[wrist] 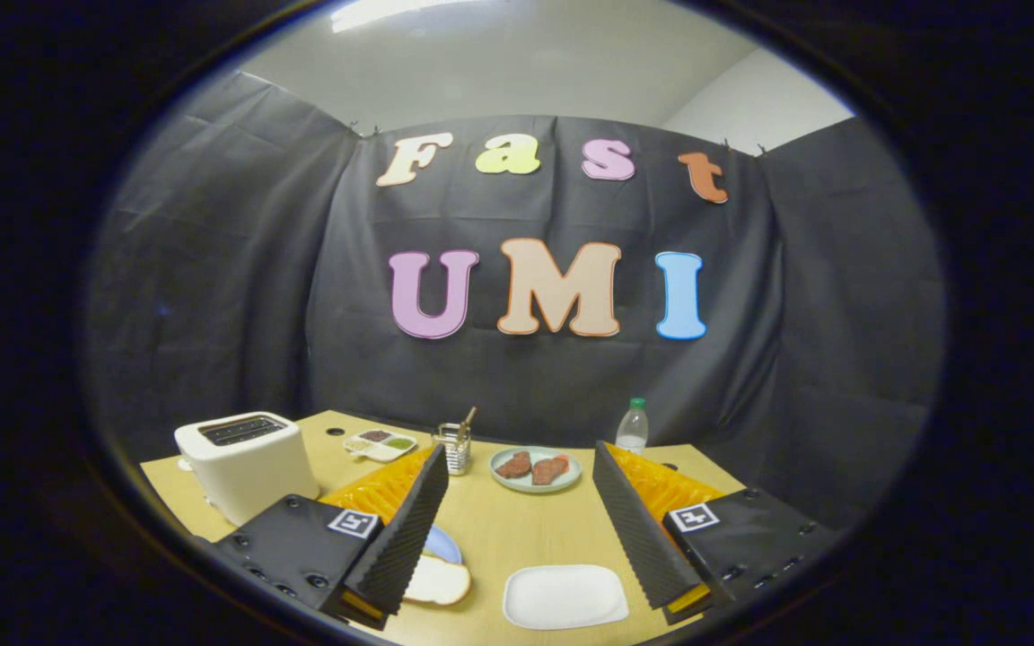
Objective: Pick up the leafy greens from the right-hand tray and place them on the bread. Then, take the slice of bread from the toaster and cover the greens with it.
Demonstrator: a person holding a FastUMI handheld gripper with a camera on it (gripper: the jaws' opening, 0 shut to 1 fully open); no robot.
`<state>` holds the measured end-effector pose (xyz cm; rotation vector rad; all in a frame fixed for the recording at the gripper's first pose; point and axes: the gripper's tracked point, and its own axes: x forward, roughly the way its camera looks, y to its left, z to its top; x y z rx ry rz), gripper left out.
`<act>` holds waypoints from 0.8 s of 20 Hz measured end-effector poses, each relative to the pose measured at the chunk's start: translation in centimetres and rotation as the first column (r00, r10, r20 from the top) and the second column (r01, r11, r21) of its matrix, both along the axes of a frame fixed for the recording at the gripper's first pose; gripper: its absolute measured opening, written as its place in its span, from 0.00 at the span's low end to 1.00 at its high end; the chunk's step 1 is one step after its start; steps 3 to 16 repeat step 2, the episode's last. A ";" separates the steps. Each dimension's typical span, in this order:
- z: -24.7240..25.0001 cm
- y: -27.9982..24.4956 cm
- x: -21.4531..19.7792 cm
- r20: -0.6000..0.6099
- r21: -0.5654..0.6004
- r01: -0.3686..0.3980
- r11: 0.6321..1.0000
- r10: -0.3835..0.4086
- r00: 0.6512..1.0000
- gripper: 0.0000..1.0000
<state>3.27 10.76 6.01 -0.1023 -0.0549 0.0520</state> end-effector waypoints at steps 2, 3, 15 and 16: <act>0.0 -0.7 -0.1 0.010 -0.008 0.010 1.000 -0.010 1.000 1.00; 0.0 -0.7 -0.1 0.010 -0.008 0.010 1.000 -0.010 1.000 1.00; 0.0 -0.7 -0.1 0.010 -0.008 0.010 1.000 -0.010 1.000 1.00; 0.0 -0.7 -0.1 0.010 -0.008 0.010 1.000 -0.010 1.000 1.00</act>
